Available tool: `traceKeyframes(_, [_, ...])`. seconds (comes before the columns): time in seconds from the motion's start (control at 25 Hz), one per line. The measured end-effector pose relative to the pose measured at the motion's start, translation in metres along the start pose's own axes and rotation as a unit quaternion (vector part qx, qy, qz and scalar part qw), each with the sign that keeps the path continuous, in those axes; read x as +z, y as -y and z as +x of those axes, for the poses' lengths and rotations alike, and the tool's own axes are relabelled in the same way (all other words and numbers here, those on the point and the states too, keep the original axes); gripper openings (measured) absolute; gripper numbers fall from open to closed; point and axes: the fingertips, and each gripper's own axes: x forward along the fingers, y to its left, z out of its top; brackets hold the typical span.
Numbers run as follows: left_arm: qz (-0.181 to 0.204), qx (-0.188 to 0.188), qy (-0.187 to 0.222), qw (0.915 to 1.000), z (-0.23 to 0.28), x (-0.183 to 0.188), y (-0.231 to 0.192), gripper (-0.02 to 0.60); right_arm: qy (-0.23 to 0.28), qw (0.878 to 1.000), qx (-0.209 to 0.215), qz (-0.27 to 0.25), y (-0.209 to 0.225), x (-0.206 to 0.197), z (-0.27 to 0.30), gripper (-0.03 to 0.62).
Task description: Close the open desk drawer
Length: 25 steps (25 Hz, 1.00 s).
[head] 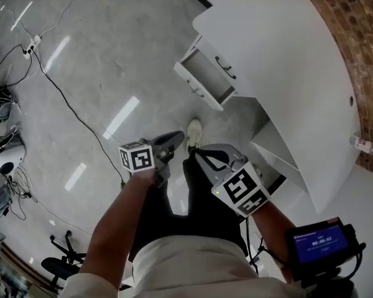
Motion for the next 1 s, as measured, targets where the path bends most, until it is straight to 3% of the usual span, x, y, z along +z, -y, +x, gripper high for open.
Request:
traceKeyframes(0.24, [-0.041, 0.025, 0.046, 0.9978, 0.098, 0.018, -0.136, 0.005, -0.041, 0.997, 0.065, -0.026, 0.090, -0.044, 0.091, 0.003])
traceKeyframes(0.48, [-0.085, 0.019, 0.060, 0.9943, 0.121, 0.009, -0.189, 0.005, -0.076, 0.993, 0.080, -0.042, 0.093, -0.064, 0.106, 0.003])
traceKeyframes(0.68, [-0.117, 0.032, 0.087, 0.9887, 0.152, 0.017, -0.263, 0.006, -0.086, 0.991, 0.088, -0.047, 0.133, -0.093, 0.134, 0.003])
traceKeyframes(1.0, [-0.118, 0.026, 0.096, 0.9880, 0.188, 0.035, -0.304, 0.033, -0.096, 0.990, 0.093, -0.054, 0.159, -0.102, 0.167, 0.003])
